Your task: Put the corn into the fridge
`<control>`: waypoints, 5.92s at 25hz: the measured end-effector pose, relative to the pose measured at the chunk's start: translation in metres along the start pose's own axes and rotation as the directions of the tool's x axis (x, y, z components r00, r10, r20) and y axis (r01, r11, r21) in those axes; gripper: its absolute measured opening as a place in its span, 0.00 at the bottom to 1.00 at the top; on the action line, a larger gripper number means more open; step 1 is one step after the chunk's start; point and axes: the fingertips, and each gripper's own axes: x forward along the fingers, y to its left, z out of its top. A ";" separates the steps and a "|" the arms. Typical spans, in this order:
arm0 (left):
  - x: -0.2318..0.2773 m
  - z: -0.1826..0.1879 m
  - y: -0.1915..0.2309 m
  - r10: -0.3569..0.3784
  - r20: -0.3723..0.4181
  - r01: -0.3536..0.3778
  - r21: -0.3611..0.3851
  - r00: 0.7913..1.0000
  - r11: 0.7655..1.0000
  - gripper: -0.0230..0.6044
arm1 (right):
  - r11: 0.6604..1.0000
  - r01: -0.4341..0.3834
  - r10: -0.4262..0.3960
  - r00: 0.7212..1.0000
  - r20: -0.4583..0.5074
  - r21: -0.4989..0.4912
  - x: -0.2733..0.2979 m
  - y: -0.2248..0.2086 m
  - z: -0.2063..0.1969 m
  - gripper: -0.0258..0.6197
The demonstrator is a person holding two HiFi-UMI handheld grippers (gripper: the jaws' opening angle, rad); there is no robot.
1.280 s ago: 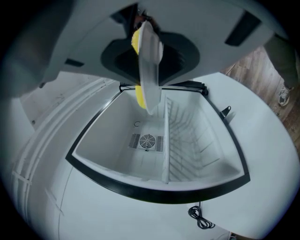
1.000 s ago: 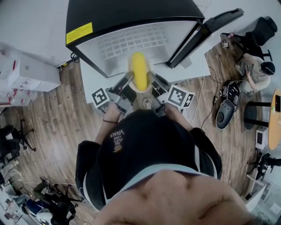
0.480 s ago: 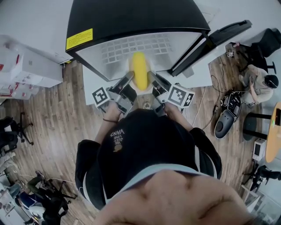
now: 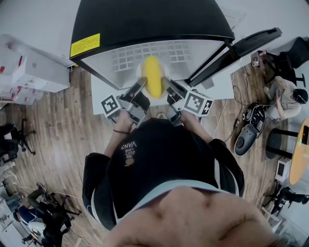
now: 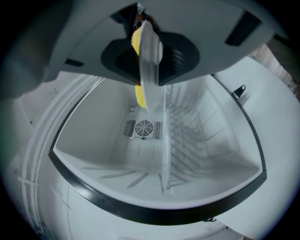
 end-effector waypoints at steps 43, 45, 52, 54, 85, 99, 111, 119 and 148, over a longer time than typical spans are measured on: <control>0.017 0.037 0.017 0.077 0.257 -0.045 -0.131 0.963 0.990 0.19 | 0.995 -0.064 0.058 0.995 -0.079 -0.078 0.031 -0.011 0.029 0.30; 0.018 0.039 0.017 0.075 0.268 -0.038 -0.142 0.960 0.989 0.19 | 0.995 -0.063 0.057 0.995 -0.077 -0.079 0.031 -0.011 0.029 0.31; 0.021 0.046 0.018 0.098 0.299 -0.055 -0.152 0.949 0.987 0.19 | 0.983 -0.052 0.047 0.998 -0.032 -0.177 0.025 -0.007 0.037 0.33; 0.021 0.048 0.020 0.105 0.304 -0.060 -0.154 0.947 0.986 0.19 | 0.970 -0.048 0.046 0.999 -0.012 -0.239 0.021 -0.003 0.040 0.33; 0.023 0.060 0.028 0.122 0.331 -0.070 -0.164 0.936 0.984 0.19 | 0.654 0.060 -0.107 0.994 -0.014 -0.754 0.002 0.013 -0.023 0.22; 0.024 0.059 0.023 0.077 0.315 -0.039 -0.125 0.946 0.991 0.19 | 0.651 0.059 -0.121 0.992 -0.027 -0.756 0.008 0.009 -0.024 0.21; 0.023 0.057 0.020 0.050 0.306 -0.017 -0.109 0.951 0.994 0.19 | 0.678 0.080 -0.134 0.991 -0.016 -0.731 0.016 -0.002 -0.013 0.21; 0.017 0.060 0.020 0.052 0.320 -0.018 -0.109 0.946 0.994 0.19 | 0.689 0.077 -0.130 0.991 -0.018 -0.720 0.025 0.000 -0.011 0.21; 0.001 0.058 0.017 0.065 0.338 -0.078 0.027 0.939 0.997 0.18 | 0.699 0.050 -0.113 0.993 -0.042 -0.714 0.061 -0.013 0.013 0.21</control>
